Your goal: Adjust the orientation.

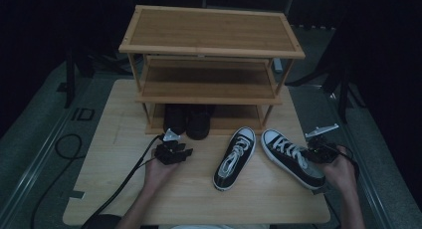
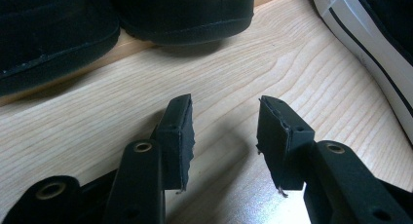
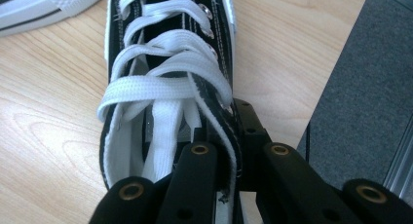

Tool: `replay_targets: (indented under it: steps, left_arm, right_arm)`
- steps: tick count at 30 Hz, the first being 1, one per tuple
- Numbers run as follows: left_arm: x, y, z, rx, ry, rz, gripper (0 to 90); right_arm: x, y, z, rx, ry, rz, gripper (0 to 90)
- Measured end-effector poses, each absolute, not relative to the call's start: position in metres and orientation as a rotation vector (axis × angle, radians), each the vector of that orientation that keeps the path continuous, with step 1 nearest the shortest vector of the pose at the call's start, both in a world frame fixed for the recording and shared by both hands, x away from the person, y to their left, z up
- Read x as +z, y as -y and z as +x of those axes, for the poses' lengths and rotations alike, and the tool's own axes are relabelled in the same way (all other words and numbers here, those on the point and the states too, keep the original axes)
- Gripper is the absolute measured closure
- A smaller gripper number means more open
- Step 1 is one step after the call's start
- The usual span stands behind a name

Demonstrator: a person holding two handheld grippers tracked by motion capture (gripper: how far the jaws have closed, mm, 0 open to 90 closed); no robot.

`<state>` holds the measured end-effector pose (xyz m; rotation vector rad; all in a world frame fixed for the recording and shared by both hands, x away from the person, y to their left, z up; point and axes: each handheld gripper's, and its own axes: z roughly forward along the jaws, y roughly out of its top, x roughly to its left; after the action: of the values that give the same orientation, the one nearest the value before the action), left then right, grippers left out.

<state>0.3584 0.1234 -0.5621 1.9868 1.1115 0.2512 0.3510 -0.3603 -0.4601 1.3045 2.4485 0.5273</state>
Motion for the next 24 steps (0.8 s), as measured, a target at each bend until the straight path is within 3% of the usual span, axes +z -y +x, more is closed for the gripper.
replay_targets:
  steps: [24]
  left_arm:
    - [-0.562, -0.123, 0.359, 0.248, -1.110, 1.984, 57.3]
  right_arm:
    - [-0.421, 0.342, 0.358, 0.612, -2.490, 1.141, 88.3]
